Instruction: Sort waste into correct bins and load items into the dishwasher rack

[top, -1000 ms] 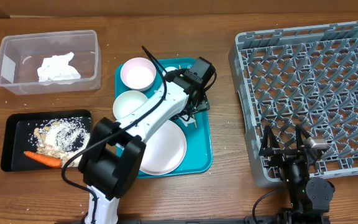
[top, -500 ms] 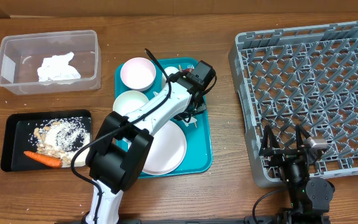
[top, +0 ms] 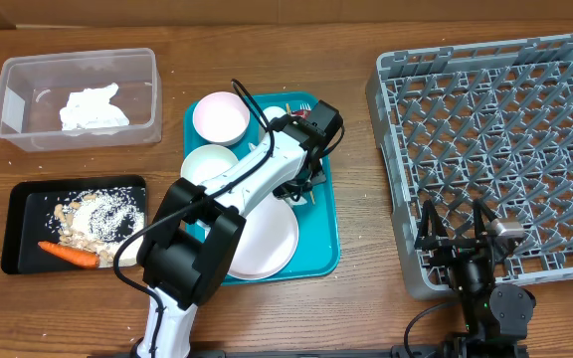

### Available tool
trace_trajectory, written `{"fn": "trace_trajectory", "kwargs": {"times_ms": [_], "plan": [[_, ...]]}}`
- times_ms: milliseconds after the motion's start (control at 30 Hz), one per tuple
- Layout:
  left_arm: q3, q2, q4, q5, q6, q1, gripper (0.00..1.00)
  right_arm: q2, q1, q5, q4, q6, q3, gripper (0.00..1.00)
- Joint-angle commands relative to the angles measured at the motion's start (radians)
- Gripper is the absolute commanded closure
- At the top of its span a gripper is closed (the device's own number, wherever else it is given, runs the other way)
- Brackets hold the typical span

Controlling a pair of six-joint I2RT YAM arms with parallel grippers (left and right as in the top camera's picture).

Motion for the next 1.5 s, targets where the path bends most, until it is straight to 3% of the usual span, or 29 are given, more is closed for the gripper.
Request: {"fn": "trace_trajectory", "kwargs": {"times_ms": [0,133,300,500,733,767,800,867,900,1067,1233,1400,1467], "plan": [[0.058,-0.058,-0.049,0.016,0.043,0.004,0.96,-0.008,-0.004,0.006,0.003,-0.004,-0.010,0.00],[0.082,-0.180,-0.076,-0.014,0.085,0.011,0.96,-0.008,-0.004,0.006,0.003,-0.004,-0.010,0.00],[0.082,-0.331,-0.080,-0.231,0.097,0.077,0.96,-0.008,-0.004,0.006,0.003,-0.004,-0.010,0.00],[0.082,-0.360,-0.035,-0.472,0.096,0.296,0.96,-0.008,-0.004,0.006,0.003,-0.004,-0.010,0.00],[0.082,-0.323,0.171,-0.367,0.095,0.640,0.96,-0.008,-0.004,0.006,0.003,-0.004,-0.010,0.00],[0.082,-0.312,0.195,-0.352,0.095,0.669,0.92,-0.008,-0.004,0.006,0.003,-0.004,-0.010,0.00],[0.082,-0.298,0.217,-0.344,0.095,0.694,0.77,-0.008,-0.004,0.006,0.003,-0.004,-0.010,0.00],[0.082,-0.265,0.246,-0.314,0.095,0.745,0.13,-0.008,-0.004,0.006,0.003,-0.004,-0.010,0.00],[0.082,-0.252,0.250,-0.291,0.096,0.766,0.00,-0.008,-0.004,0.006,0.003,-0.004,-0.010,0.00],[0.083,-0.248,0.216,-0.211,0.184,0.814,0.00,-0.008,-0.004,0.006,0.003,-0.004,-0.010,0.00],[0.083,-0.307,0.164,-0.100,0.278,0.755,0.00,-0.008,-0.004,0.006,0.003,-0.004,-0.010,0.00],[0.083,-0.352,0.099,0.116,0.288,0.543,0.00,-0.008,-0.004,0.006,0.003,-0.004,-0.010,0.00],[0.082,-0.349,0.066,0.119,0.287,0.452,0.00,-0.008,-0.004,0.006,0.003,-0.004,-0.010,0.00]]}}
